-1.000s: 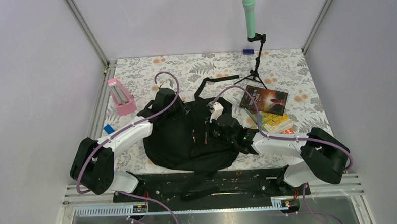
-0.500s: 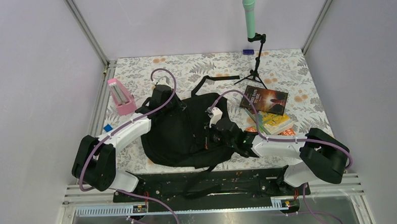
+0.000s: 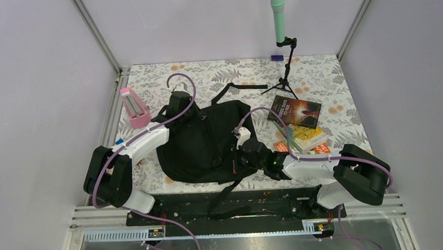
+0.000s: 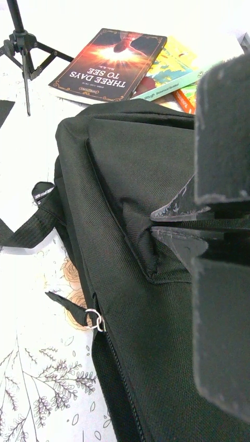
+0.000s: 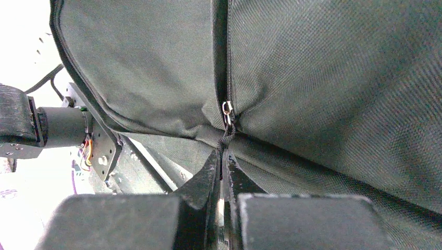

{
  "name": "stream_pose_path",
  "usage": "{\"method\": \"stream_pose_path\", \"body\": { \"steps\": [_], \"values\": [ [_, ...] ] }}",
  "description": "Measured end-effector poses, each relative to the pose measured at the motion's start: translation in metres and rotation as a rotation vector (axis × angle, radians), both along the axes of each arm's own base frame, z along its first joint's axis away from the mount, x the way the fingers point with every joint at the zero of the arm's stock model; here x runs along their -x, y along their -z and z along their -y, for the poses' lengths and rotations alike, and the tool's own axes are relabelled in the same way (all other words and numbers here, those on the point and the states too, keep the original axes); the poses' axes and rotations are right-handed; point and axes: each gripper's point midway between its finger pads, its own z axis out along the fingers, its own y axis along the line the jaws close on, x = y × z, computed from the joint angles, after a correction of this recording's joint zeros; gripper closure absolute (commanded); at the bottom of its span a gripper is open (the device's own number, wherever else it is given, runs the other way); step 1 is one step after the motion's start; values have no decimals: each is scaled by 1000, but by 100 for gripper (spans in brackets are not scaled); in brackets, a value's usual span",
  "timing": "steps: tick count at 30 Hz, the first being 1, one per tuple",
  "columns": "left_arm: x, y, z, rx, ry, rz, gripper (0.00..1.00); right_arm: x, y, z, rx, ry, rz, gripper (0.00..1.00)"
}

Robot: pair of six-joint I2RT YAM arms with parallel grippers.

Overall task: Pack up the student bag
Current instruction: Zip the student bag at the center of the board.

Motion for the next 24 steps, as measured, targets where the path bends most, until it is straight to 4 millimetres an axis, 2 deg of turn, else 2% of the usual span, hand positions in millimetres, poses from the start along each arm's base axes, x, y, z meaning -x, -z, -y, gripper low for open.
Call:
{"method": "stream_pose_path", "body": {
  "steps": [15,23,24],
  "values": [
    [-4,9,-2,-16,-2,-17,100,5,2,7,6,46,-18,100],
    [-3,0,-9,-35,-12,18,100,-15,-13,31,139,119,78,100],
    [-2,-3,-12,-40,-14,26,94,-19,-15,35,157,125,88,100]
  ]
}}
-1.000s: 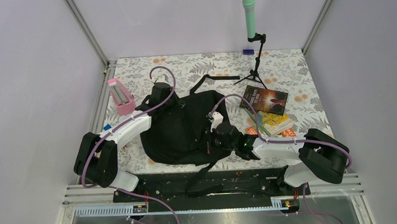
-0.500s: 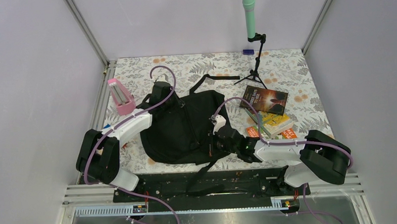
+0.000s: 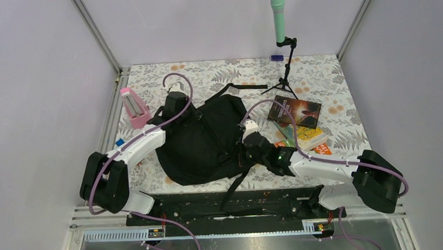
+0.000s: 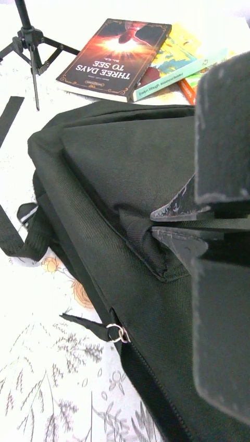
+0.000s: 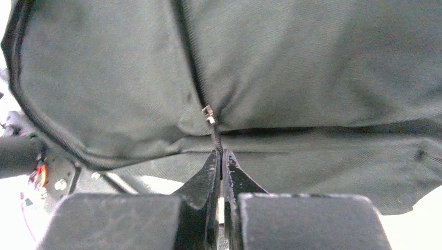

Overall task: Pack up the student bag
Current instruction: Zip the student bag at the center of the board, then unzip the student bag at the center of the board.

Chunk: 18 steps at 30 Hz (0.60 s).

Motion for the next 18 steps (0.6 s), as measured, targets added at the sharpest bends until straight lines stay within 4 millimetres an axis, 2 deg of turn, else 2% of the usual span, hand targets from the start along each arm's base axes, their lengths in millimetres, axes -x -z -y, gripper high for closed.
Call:
{"method": "stream_pose_path", "body": {
  "steps": [3,5,8,9,11,13,15,18],
  "values": [
    [6,-10,-9,-17,0,28,62,-21,-3,15,38,36,7,100],
    [9,-21,-16,-27,-3,59,48,-38,-4,27,59,68,2,100],
    [15,-45,-26,-33,-16,119,33,-62,-5,37,103,91,-15,100],
    [19,-53,-29,-37,-19,135,28,-68,-7,37,115,87,-18,95],
    [31,-70,-38,-40,-25,165,20,-78,-16,33,138,62,-22,76],
    [39,-77,-43,-50,-25,178,11,-80,-26,27,136,31,-16,58],
    [52,-77,-51,-66,-34,172,5,-80,-36,24,125,5,-4,45],
    [72,-60,-66,-106,-54,128,1,-71,-44,27,104,-15,-5,38]
  ]
}}
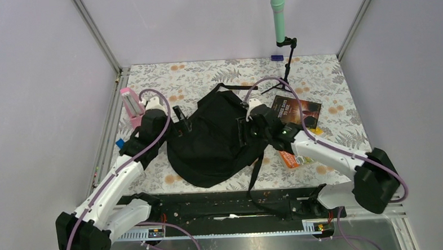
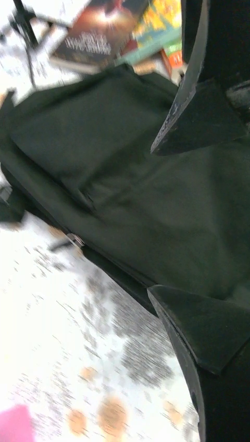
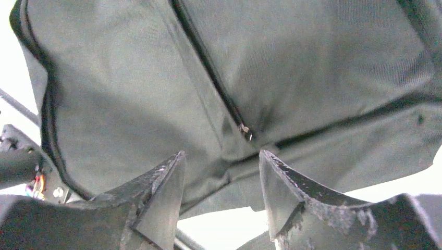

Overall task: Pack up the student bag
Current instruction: Unzip the student bag at the center of the board.

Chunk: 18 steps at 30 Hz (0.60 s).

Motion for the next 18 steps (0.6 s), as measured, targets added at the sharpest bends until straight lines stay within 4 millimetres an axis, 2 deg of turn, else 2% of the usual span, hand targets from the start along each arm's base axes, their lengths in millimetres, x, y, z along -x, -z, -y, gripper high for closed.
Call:
{"method": "stream_pose_path", "body": {
  "steps": [4,6,13,18],
  "values": [
    [29,44,-23,-66,-47,-115,1,27,-1,16,-42,4,-34,36],
    [37,61,-32,-89,-66,-166,1,44,5,26,-67,15,-69,36],
    [40,78,-41,-130,-102,-221,1,88,40,50,-107,73,-215,35],
    [40,87,-46,-157,-122,-250,1,91,40,47,-142,96,-242,34]
  ]
}}
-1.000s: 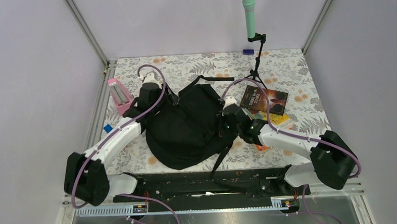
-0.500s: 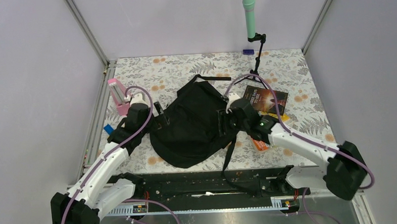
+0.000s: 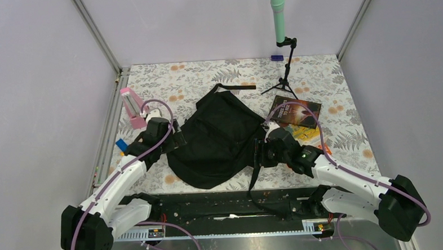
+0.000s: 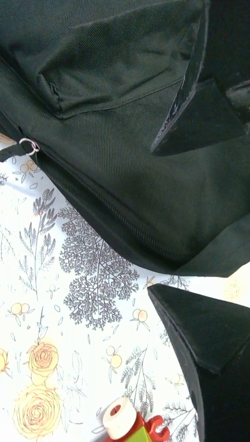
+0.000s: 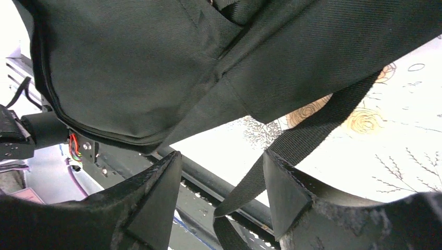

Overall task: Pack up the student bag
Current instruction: Unzip the student bag at the center of the board.

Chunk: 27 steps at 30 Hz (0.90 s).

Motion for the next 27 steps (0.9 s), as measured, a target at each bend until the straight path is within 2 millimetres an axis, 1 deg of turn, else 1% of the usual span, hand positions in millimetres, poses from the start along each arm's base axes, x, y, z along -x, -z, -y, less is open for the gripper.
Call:
{"method": "stream_pose_path", "body": {
  "steps": [5,10,11,14,17,19,21,24,25,27],
  "values": [
    [6,-3,-7,-17,-18,3,1,1,0,-10,-27,-3,-10,35],
    [8,-8,-9,-18,-24,19,1,12,4,-26,-42,-42,-38,35],
    [8,-7,-9,-19,-24,14,2,14,4,-30,-48,-50,-43,35],
    [9,0,-9,-27,-25,-15,11,21,5,-42,-68,-73,-53,35],
    [10,6,-7,-28,-18,-42,22,28,7,-54,-84,-95,-62,35],
    [10,7,-6,-23,-14,-46,28,33,10,-61,-88,-110,-73,35],
    [10,7,-5,-17,-9,-46,40,36,15,-64,-81,-115,-87,35],
    [11,7,-2,-4,-3,-50,63,37,22,-68,-77,-113,-105,38],
    [11,8,-2,-4,1,-51,72,37,23,-69,-77,-111,-108,43],
    [13,11,-2,0,0,-58,87,35,26,-73,-85,-105,-111,61]
  ]
}}
